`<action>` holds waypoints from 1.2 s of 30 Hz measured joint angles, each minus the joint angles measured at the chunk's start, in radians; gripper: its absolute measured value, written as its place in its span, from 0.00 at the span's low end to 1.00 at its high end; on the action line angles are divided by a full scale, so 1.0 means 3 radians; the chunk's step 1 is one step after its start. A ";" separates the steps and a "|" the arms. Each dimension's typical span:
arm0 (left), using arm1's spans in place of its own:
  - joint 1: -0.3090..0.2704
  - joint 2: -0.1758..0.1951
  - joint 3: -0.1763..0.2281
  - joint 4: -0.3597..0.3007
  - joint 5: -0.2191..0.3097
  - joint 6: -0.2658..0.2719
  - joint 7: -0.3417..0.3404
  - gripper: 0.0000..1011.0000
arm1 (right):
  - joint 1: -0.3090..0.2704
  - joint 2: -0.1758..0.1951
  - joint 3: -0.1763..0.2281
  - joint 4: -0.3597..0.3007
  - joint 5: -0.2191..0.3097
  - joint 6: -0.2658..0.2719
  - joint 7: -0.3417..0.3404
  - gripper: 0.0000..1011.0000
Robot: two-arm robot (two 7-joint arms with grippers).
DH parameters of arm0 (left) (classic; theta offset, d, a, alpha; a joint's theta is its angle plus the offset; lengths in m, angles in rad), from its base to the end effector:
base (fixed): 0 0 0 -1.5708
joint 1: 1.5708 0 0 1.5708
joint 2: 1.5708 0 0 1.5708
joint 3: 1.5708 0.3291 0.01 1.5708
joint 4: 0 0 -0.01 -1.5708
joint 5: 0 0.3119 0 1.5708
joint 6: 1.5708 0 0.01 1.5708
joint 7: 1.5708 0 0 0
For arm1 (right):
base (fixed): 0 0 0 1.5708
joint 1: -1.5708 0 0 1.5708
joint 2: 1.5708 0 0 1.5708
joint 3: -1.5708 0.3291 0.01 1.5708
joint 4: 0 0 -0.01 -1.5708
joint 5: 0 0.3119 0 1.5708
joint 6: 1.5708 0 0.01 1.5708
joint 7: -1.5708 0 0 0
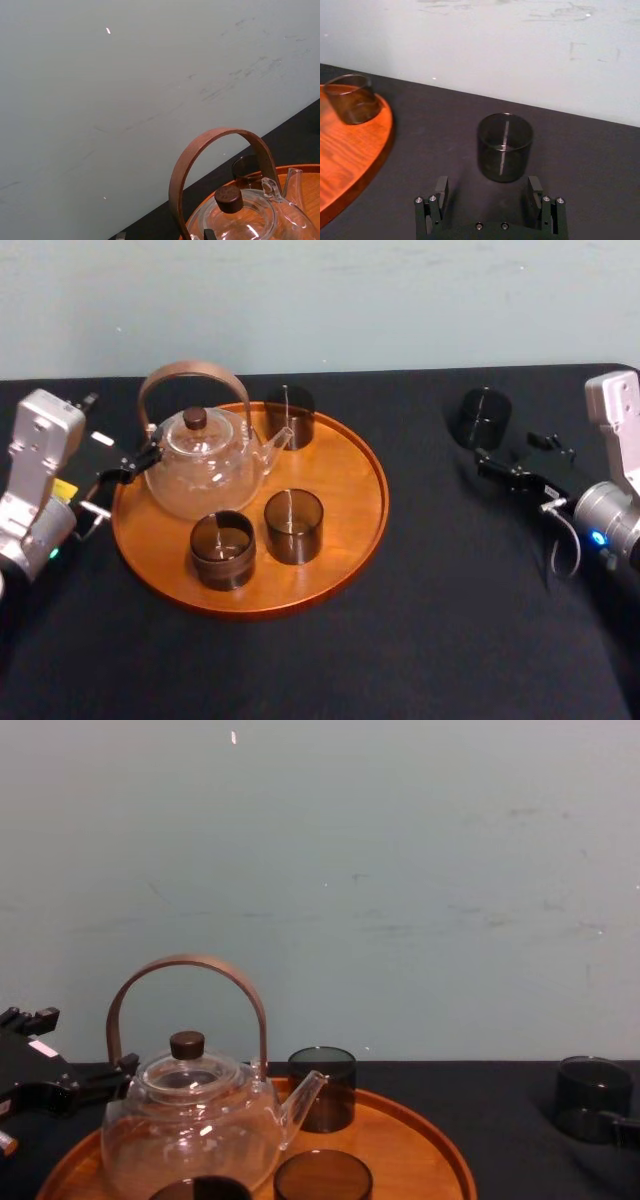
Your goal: Pick up the glass from the table and place it on the tray.
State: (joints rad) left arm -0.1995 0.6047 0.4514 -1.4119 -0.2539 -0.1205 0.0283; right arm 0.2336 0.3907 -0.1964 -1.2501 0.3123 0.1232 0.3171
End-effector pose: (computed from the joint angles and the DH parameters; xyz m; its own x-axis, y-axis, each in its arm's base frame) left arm 0.3674 0.1041 -0.3344 0.2923 0.8803 0.3738 -0.9553 0.2873 0.0704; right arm 0.3973 -0.1114 -0.3487 0.3645 -0.9308 0.0259 0.8969 0.3435 -0.2786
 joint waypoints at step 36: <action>0.0000 0.0000 0.0000 0.0000 0.0000 0.0000 0.0000 1.00 | 0.0810 -0.0238 -0.0105 0.1099 -0.0178 -0.0168 0.0207 0.99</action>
State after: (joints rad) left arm -0.1995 0.6047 0.4514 -1.4120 -0.2539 -0.1205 0.0283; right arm 0.4766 0.3193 -0.2280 -0.9204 0.2588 0.0729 0.3791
